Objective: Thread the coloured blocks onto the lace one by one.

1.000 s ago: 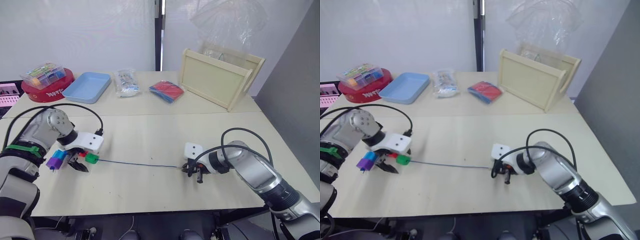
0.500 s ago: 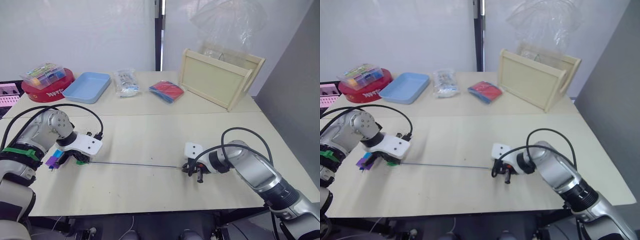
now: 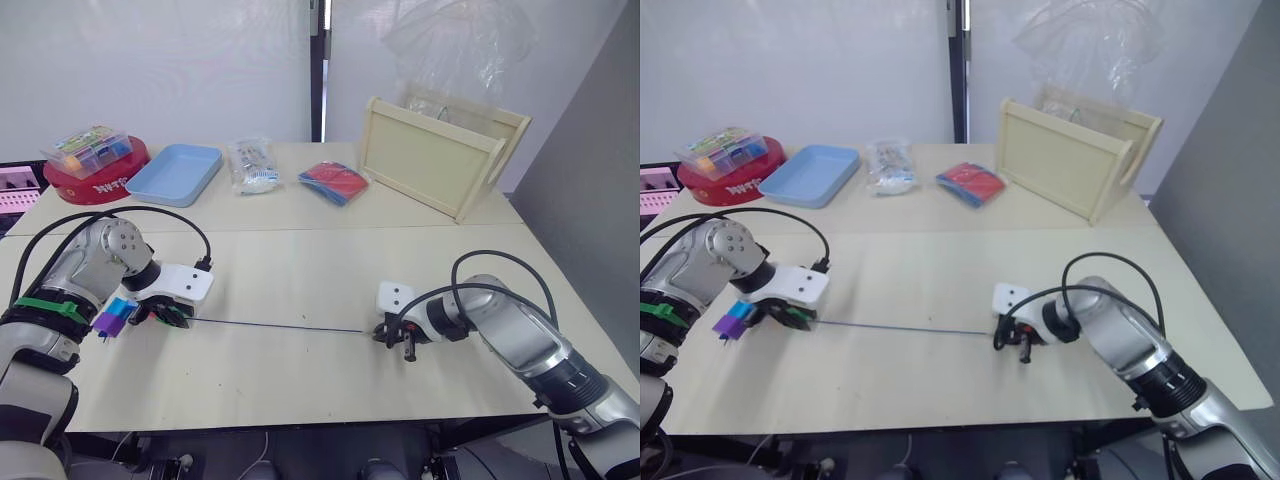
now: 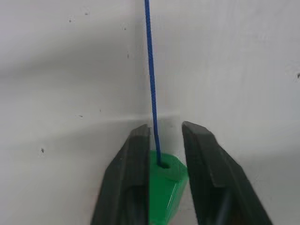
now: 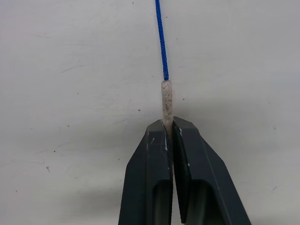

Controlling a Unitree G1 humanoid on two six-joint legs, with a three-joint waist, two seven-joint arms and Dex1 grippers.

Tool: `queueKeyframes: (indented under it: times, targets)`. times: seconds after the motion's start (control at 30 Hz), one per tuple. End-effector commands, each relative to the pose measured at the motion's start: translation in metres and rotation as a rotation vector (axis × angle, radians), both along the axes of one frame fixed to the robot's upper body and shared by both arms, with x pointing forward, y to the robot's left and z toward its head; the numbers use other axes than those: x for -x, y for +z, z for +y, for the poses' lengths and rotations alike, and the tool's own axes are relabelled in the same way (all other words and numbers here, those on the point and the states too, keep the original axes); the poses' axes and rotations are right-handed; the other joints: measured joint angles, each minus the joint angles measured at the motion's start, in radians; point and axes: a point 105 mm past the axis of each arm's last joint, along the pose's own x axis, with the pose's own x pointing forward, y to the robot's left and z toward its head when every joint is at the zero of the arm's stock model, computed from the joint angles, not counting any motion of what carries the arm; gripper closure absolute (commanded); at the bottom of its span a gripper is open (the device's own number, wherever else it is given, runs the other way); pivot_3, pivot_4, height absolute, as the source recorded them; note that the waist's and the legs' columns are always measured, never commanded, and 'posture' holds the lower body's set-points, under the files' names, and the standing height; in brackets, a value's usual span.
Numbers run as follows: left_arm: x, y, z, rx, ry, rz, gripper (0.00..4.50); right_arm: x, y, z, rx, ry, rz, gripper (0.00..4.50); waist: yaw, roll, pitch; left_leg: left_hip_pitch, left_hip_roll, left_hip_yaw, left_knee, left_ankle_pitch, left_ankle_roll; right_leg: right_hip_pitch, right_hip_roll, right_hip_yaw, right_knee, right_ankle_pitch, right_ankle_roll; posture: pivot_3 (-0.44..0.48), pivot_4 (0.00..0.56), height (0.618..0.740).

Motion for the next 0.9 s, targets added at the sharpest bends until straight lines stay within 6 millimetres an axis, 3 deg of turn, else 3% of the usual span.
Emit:
queueKeyframes:
  times: [0.03, 0.23, 0.33, 0.47, 0.9]
  targets:
    - [-0.009, 0.019, 0.001, 0.011, 0.025, -0.081, 1.97, -0.001, 0.006, -0.005, 0.005, -0.005, -0.024, 4.5, 0.0, 0.0, 0.0, 0.0, 0.0, 0.0, 0.0, 0.0, 0.0, 0.0, 0.0, 0.0, 0.0, 0.0, 0.0, 0.0, 0.15, 0.74]
    - [-0.003, 0.025, 0.009, -0.032, 0.001, -0.071, 0.03, 0.0, 0.004, -0.006, 0.009, -0.003, -0.015, 4.5, 0.0, 0.0, 0.0, 0.0, 0.0, 0.0, 0.0, 0.0, 0.0, 0.0, 0.0, 0.0, 0.0, 0.0, 0.0, 0.0, 0.15, 0.74]
    - [0.003, 0.033, 0.021, -0.123, -0.039, -0.088, 0.03, -0.001, 0.004, -0.006, 0.013, 0.002, -0.011, 4.5, -0.004, 0.0, 0.0, 0.0, 0.0, 0.0, 0.0, 0.0, 0.0, 0.0, 0.0, 0.0, 0.0, 0.0, 0.0, 0.0, 0.15, 0.74]
    - [0.002, 0.028, 0.026, -0.164, -0.053, -0.096, 0.03, -0.001, 0.004, -0.003, 0.012, 0.011, -0.009, 4.5, 0.003, -0.001, 0.0, 0.001, 0.0, 0.0, 0.0, 0.0, 0.0, 0.0, 0.0, 0.0, 0.0, 0.0, 0.0, 0.0, 0.15, 0.74]
    - [-0.006, 0.017, 0.023, -0.148, -0.039, -0.123, 0.03, 0.002, 0.004, -0.003, 0.014, 0.021, -0.003, 4.5, 0.0, -0.001, 0.0, 0.0, 0.0, 0.0, 0.001, 0.0, 0.0, 0.0, 0.0, 0.0, 0.001, 0.0, 0.0, 0.0, 0.15, 0.74]
